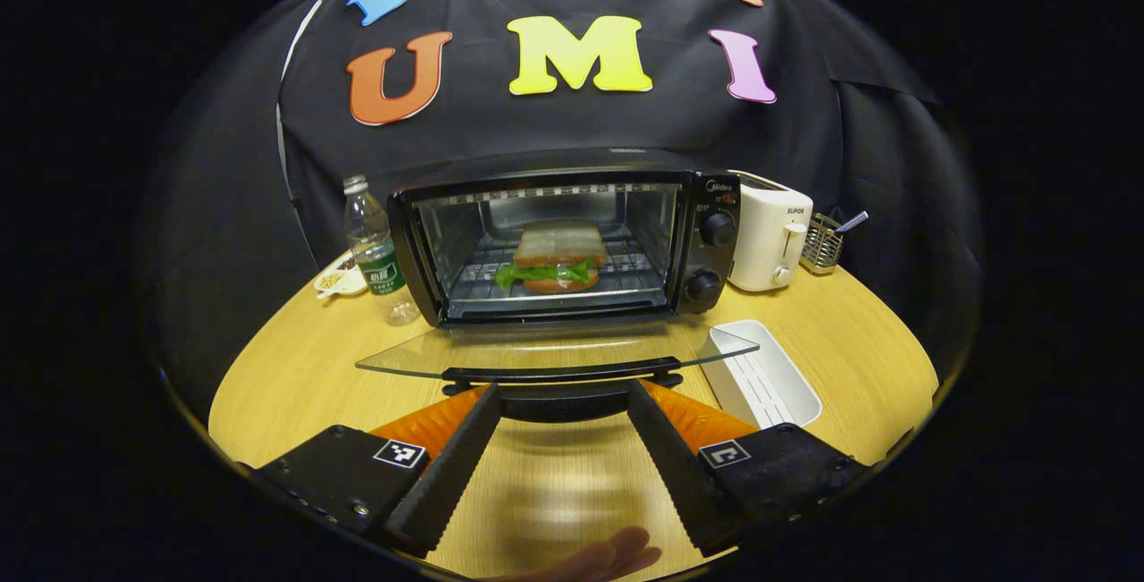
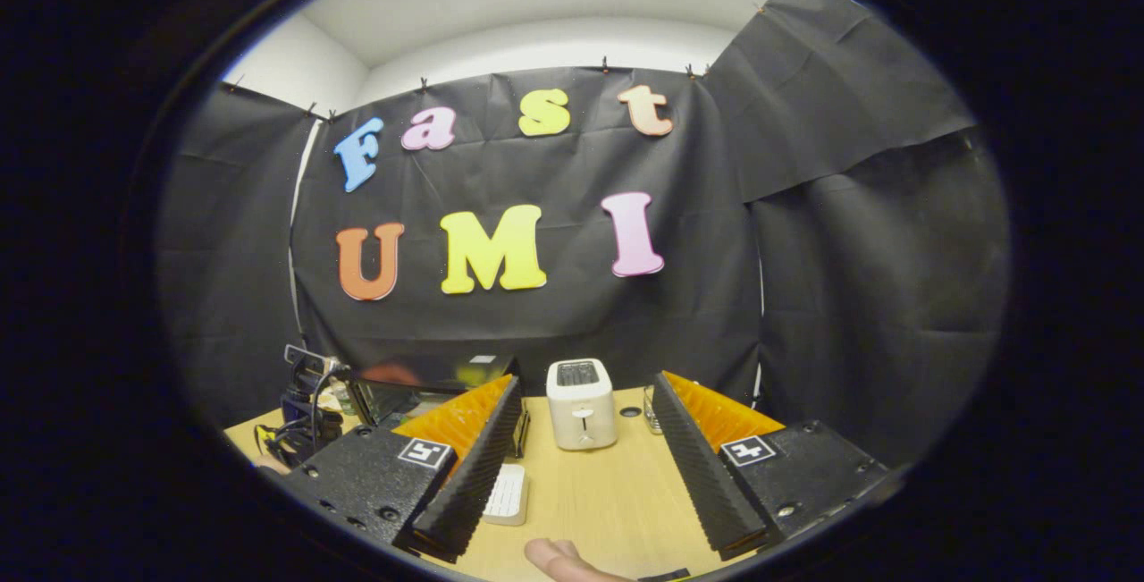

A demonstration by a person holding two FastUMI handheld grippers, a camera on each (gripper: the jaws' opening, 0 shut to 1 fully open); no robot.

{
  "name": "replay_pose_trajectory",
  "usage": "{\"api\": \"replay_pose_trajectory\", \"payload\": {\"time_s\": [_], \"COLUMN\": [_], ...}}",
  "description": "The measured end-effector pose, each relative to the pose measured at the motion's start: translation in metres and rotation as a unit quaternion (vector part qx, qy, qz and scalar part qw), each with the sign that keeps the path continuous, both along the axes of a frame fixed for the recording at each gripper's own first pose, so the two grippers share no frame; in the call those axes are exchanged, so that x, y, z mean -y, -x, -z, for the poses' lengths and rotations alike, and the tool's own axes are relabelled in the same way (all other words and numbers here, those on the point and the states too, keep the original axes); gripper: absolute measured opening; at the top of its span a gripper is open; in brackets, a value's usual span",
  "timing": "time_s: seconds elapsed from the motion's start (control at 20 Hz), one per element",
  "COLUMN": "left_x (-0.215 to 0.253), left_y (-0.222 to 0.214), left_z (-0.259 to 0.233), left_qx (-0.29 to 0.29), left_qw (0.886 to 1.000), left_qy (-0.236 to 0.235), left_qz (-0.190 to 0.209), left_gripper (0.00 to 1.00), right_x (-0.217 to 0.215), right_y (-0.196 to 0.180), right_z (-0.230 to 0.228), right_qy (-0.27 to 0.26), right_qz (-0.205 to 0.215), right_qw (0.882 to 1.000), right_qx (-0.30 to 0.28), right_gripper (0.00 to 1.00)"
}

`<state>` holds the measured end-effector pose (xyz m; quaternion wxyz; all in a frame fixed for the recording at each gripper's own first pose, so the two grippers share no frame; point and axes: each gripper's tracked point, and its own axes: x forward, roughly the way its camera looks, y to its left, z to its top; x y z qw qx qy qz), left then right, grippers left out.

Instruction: Open the electric oven with the left hand, put the food in, and close the electric oven.

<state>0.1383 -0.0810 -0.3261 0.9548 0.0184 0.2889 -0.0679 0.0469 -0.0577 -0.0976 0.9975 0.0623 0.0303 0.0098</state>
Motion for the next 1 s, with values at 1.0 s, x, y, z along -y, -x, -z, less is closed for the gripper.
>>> {"api": "replay_pose_trajectory", "payload": {"time_s": [1.0], "left_x": [-0.024], "left_y": [-0.054], "left_z": [-0.110], "left_qx": [0.119], "left_qw": [0.992], "left_qy": [0.031], "left_qz": [-0.026], "left_gripper": [0.97], "right_x": [-0.011], "right_y": [0.054], "right_z": [-0.024], "right_qy": [0.002], "right_qz": [0.003], "right_qw": [1.000], "right_qx": [0.021], "right_gripper": [0.95]}}
